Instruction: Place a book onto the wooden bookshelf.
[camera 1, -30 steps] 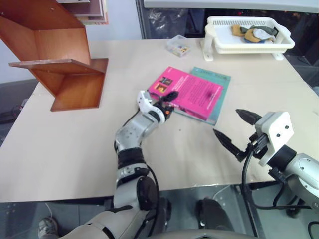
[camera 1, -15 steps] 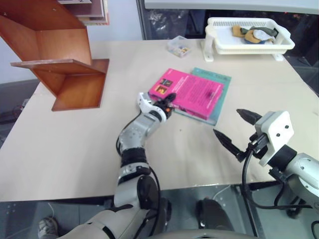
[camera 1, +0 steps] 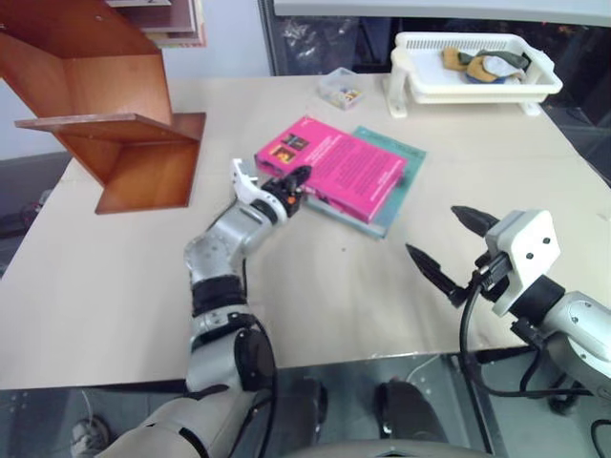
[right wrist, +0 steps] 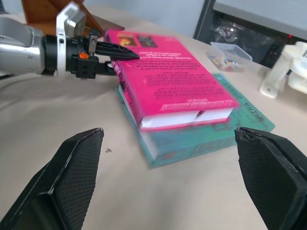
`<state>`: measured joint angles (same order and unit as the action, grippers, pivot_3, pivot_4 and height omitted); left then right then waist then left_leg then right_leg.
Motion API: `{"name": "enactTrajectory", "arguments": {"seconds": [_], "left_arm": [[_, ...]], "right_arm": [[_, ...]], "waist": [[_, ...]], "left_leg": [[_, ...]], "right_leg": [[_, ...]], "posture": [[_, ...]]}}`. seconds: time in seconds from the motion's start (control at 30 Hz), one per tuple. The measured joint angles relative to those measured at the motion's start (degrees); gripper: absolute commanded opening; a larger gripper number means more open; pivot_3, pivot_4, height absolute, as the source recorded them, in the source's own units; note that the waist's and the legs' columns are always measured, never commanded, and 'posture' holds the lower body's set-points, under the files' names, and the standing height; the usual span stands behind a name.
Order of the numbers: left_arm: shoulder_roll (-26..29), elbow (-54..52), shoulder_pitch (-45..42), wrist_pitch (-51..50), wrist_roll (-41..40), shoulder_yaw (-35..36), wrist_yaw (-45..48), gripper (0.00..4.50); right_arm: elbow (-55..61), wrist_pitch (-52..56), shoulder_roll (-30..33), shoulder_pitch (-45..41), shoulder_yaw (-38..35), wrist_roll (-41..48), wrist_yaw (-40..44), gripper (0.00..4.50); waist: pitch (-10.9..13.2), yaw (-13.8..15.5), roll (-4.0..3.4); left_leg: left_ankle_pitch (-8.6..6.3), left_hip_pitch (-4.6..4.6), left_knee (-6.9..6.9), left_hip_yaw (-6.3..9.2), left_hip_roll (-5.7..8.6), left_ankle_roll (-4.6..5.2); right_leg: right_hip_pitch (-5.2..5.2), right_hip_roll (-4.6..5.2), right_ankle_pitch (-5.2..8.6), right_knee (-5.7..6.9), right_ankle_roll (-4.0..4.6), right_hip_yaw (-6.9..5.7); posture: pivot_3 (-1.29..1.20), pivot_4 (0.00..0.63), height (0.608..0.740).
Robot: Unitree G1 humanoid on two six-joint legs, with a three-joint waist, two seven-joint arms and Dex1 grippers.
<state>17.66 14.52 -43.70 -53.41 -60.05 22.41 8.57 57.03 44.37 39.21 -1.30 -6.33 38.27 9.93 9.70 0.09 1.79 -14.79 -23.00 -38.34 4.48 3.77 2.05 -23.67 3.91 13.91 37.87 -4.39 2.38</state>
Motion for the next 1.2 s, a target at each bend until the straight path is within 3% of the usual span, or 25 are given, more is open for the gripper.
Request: {"name": "enactTrajectory", "arguments": {"seconds": [0.07, 0.17, 0.3, 0.57, 0.83, 0.97, 1.2], "left_arm": [[4.5, -5.0, -4.7, -1.1, 0.4, -0.9, 3.9, 1.18], [4.4, -7.7, -8.0, -2.4, -1.8, 0.1, 3.9, 1.18], [-2.8, -7.2, -3.0, -2.6, -3.3, 2.0, -1.1, 1.18], [-10.2, -7.5, -2.1, 1.4, -6.9, 6.4, -10.8, 1.18], [-4.5, 3.9, -4.3, 7.8, -4.0, 10.0, -12.0, 1.18], [-3.5, 15.1, -2.8, 9.2, 0.4, 10.9, -13.8, 1.18], [-1.8, 25.4, -6.4, 9.7, 5.5, 8.8, -3.9, 1.18]], "right_arm": [[-1.6, -0.4, -0.7, -0.8, 1.4, -0.9, 0.9, 4.50], [-4.1, -1.9, -1.5, -2.9, 3.6, -2.5, 2.4, 4.50], [-6.3, -3.0, -2.4, -4.1, 4.5, -4.3, 4.4, 4.50], [-6.4, -3.4, -3.0, -3.6, 4.6, -6.2, 5.8, 4.50], [-4.0, -2.7, -3.6, -1.8, 4.0, -6.8, 4.7, 4.50], [-3.9, -2.1, -4.0, -1.8, 4.0, -7.0, 4.5, 4.50], [-3.6, -1.9, -4.4, -1.8, 4.0, -7.6, 4.6, 4.50]], "waist": [[0.0, 0.1, -0.09], [-0.2, 0.9, -0.41], [-0.2, 0.9, -0.39], [-0.7, 0.8, -0.50], [-1.0, 0.6, -0.87], [-0.7, 0.9, -0.41], [-0.7, 0.9, -0.22]], "left_leg": [[-0.01, 0.02, 0.03, 0.03, 0.03, 0.01], [-0.03, 0.14, 0.04, 0.02, 0.08, 0.05], [-0.03, 0.12, 0.00, 0.08, 0.04, 0.05], [-0.02, 0.45, -0.04, 0.11, 0.04, 0.03], [-0.17, 1.15, 0.08, 0.09, 0.03, 0.29], [-0.02, 0.81, 0.02, 0.30, 0.06, 0.05], [-0.02, 0.25, 0.00, 0.40, 0.14, 0.03]], "right_leg": [[0.02, 0.11, 0.00, -0.07, 0.01, -0.02], [0.18, 0.18, 0.01, -0.22, 0.00, -0.02], [0.16, 0.17, 0.00, -0.13, 0.00, -0.06], [0.48, 0.16, 0.00, -0.06, -0.01, -0.09], [1.13, 0.11, 0.04, -0.18, -0.04, -0.11], [0.90, 0.11, 0.02, -0.22, -0.03, -0.31], [0.43, 0.20, 0.01, -0.27, -0.01, -0.42]], "posture": [[0.00, 0.150, 0.740], [0.00, 0.150, 0.740], [0.00, 0.150, 0.740], [0.00, 0.150, 0.740], [0.00, 0.150, 0.740], [0.00, 0.150, 0.740], [0.00, 0.150, 0.740]]}}
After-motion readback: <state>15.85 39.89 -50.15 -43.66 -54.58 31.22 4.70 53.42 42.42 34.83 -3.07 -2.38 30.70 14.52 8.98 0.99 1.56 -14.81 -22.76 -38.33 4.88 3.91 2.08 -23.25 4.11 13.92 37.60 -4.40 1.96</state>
